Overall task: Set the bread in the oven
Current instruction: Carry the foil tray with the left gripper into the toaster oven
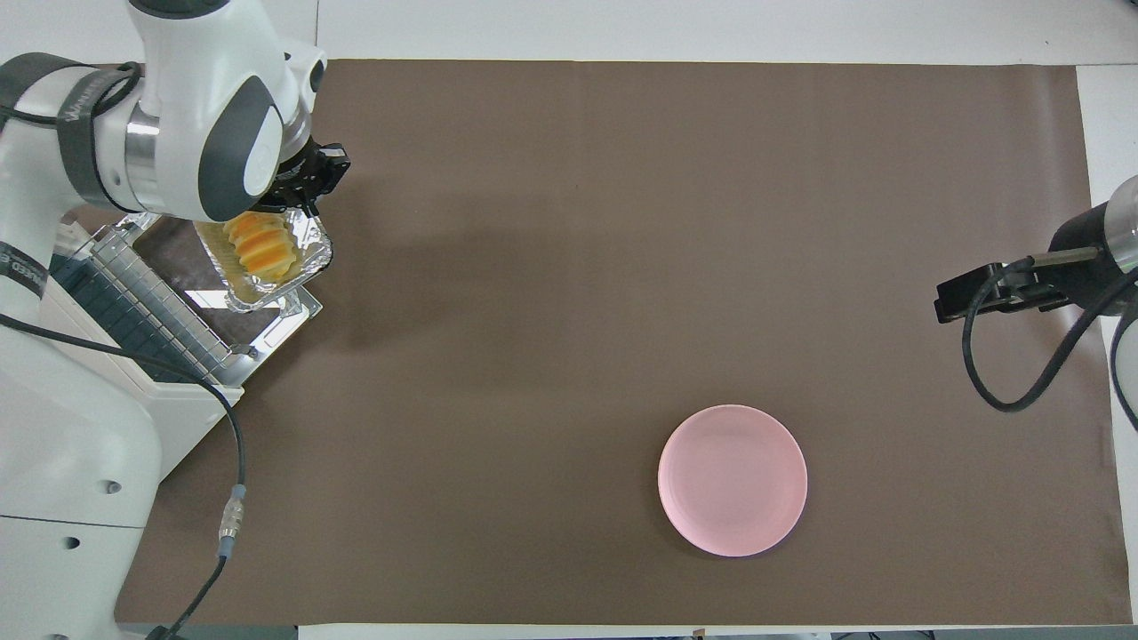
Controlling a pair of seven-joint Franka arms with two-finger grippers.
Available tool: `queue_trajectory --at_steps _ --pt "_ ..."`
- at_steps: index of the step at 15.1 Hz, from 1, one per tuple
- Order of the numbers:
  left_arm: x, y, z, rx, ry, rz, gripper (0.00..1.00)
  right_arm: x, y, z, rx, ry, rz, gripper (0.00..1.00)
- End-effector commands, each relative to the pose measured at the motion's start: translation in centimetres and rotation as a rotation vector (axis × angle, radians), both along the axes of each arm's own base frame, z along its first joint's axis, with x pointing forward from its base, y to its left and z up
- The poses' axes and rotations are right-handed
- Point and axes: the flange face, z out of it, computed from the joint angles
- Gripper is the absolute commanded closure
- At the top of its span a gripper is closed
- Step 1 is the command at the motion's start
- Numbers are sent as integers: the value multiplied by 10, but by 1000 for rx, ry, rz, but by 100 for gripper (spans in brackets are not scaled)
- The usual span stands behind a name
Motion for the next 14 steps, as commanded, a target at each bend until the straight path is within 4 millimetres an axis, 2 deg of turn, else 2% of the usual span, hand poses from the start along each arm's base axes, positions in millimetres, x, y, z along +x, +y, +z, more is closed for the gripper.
queue_trajectory --at_steps 1,2,5,9,11,14 --pt "-1 59 -5 28 45 103 100 -4 -5 4 18 6 7 0" --pt "-1 81 -10 29 62 137 100 -4 -5 4 17 6 7 0" --pt "-9 114 -17 45 97 188 100 -4 -5 4 17 6 8 0" --pt "-24 124 -26 57 169 206 100 -4 -5 4 18 6 7 0" --pt "-32 122 -29 59 203 207 100 -4 -5 4 17 6 7 0" --pt "-42 132 -33 81 242 218 100 -4 -5 4 19 6 8 0"
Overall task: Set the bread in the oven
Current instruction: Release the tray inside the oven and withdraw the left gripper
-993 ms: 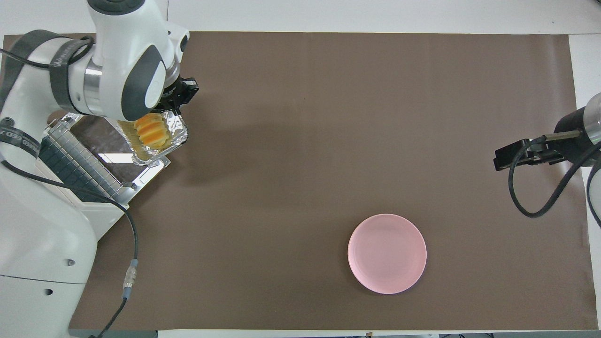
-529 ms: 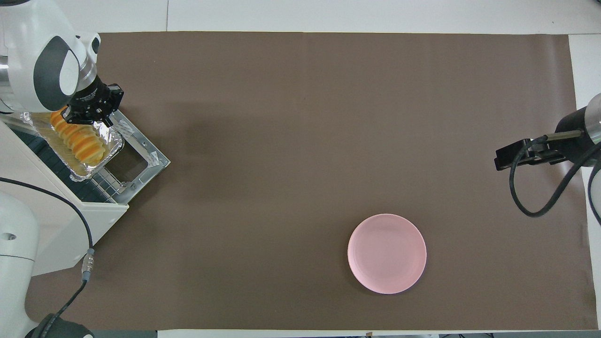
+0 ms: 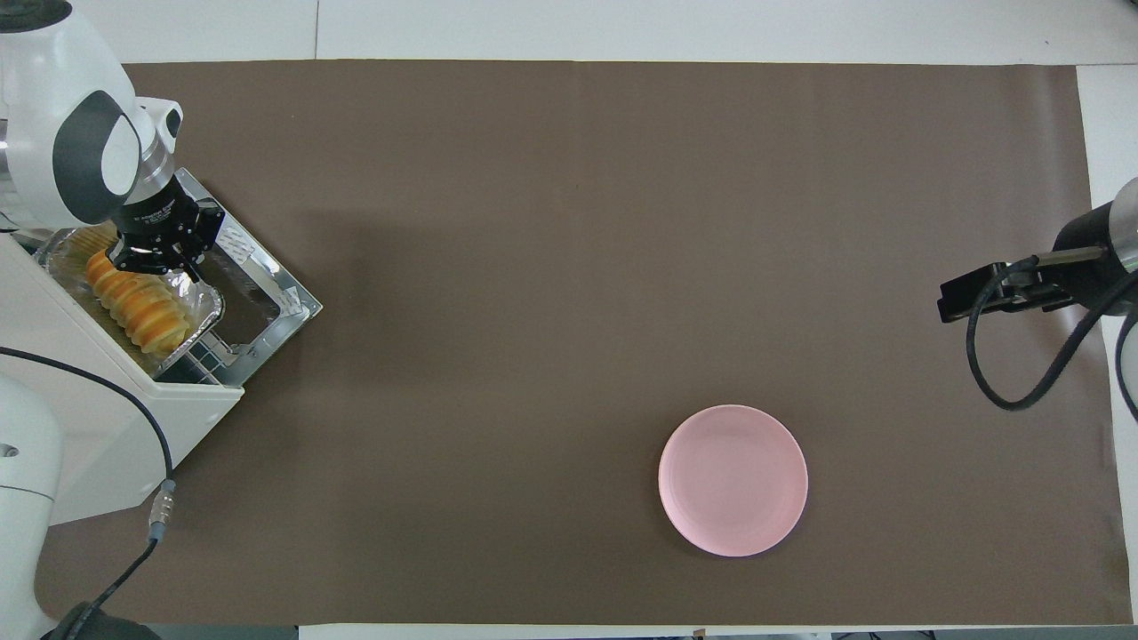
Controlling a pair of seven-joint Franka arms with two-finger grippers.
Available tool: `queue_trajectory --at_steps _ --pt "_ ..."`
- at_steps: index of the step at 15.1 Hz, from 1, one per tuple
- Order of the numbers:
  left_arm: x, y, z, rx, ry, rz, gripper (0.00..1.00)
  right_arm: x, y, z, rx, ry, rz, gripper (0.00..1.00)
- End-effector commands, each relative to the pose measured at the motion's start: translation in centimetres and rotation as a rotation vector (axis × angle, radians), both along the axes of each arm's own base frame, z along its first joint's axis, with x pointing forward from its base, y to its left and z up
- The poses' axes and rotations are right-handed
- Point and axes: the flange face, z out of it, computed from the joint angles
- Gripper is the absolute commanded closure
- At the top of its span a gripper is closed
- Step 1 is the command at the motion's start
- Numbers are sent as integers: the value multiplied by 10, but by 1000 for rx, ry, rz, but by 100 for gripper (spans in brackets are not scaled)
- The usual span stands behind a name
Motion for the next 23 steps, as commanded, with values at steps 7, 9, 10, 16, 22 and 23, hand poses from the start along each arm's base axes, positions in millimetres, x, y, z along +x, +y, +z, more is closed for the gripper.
queue_trajectory --at_steps 7,9,10,16,22,23 --pt "-21 17 2 63 39 -14 100 -4 -3 4 18 6 11 0" --pt "-24 20 -1 64 43 -13 100 -4 -3 4 17 6 11 0" --pt "-25 21 -2 64 46 -12 100 -4 -3 4 18 6 11 0" --pt "-33 36 -12 96 30 -13 100 -4 -3 4 18 6 11 0" --pt "-20 31 -4 103 -49 -48 0 -4 -3 4 17 6 11 0" --pt "-12 29 6 110 -98 -66 0 -4 -3 4 18 6 11 0"
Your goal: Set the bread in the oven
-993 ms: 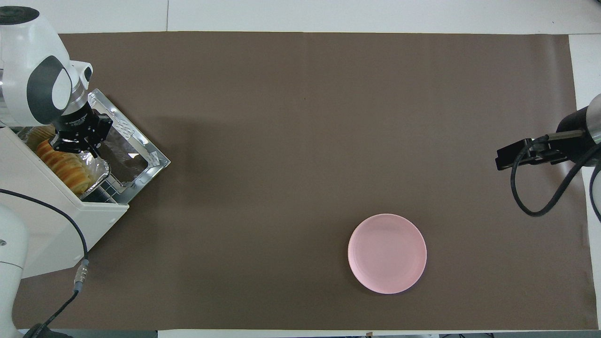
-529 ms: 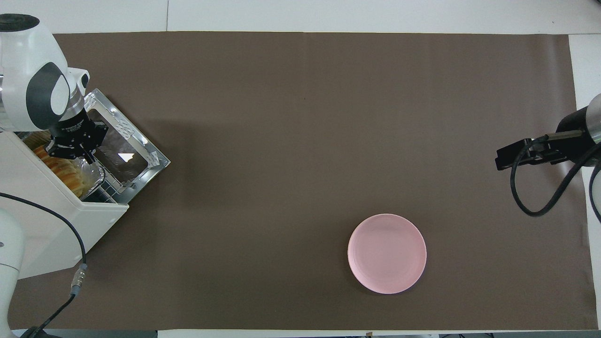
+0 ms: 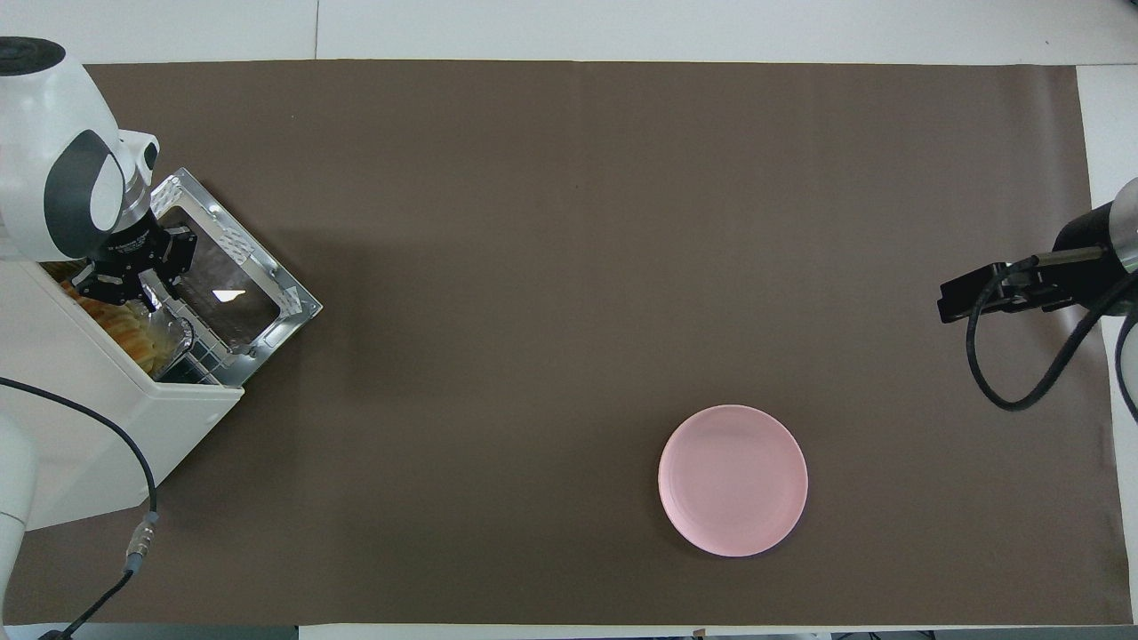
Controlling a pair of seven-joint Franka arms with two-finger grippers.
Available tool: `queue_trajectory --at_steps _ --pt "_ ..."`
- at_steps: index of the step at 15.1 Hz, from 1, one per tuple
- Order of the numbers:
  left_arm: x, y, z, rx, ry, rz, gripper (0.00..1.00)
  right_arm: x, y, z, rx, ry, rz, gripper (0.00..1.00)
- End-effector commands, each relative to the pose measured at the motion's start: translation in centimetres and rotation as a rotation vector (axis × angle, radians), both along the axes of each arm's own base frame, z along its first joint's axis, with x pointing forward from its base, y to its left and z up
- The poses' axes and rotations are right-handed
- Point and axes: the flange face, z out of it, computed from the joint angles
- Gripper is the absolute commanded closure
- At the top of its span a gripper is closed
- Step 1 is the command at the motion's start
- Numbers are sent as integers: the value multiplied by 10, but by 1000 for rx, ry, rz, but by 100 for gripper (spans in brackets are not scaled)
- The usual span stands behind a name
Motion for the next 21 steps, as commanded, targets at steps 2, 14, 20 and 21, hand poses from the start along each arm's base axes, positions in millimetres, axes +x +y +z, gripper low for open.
queue_trajectory --at_steps 2,14,20,21 --pt "15 -12 38 16 -137 -78 0 -4 -3 4 17 6 11 0" --pt "-38 11 239 -252 -210 -427 0 -4 -3 4 17 6 12 0" --pt "-97 8 258 -440 -84 -654 0 -4 -3 4 18 6 11 0" --pt "-103 10 259 -495 -101 -647 0 -4 -3 4 17 6 11 0"
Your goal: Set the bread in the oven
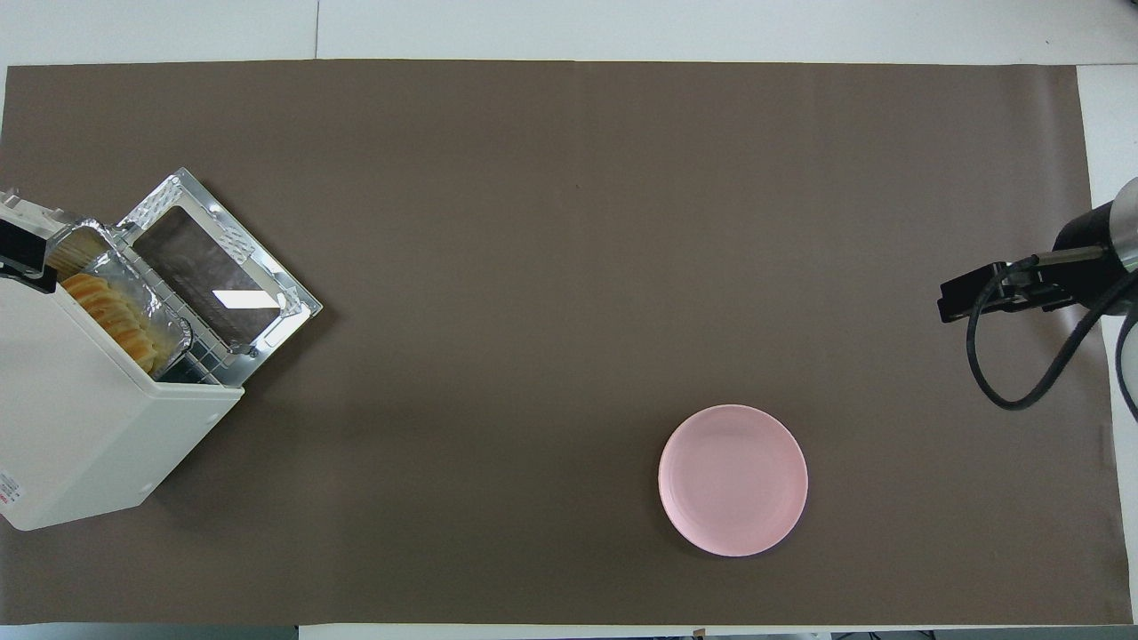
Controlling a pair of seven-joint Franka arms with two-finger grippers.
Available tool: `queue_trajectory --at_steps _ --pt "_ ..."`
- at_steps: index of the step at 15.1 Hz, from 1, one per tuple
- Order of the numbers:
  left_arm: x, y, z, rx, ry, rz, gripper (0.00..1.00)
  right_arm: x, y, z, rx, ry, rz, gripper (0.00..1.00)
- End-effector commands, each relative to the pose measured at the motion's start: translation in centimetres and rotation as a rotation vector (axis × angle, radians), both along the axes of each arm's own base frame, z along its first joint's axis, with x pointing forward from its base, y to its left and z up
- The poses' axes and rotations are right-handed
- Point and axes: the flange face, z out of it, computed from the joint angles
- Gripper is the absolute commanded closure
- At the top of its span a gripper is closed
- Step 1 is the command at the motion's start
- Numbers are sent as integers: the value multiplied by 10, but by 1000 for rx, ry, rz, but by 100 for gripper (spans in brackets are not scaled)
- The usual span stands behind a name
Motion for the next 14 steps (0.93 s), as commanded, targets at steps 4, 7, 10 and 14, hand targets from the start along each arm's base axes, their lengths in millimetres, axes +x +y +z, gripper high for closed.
queue_trajectory --at_steps 4,7,10,14 --pt "-25 0 -10 -87 51 -30 0 -4 -3 4 18 6 11 0" --pt "-35 -10 -18 -40 70 -60 0 -4 -4 4 18 6 9 0" --pt "-40 -21 -21 -37 65 -77 0 -4 -3 4 17 6 11 0" --pt "-49 -23 -21 -27 57 -48 0 -4 -3 4 17 6 11 0"
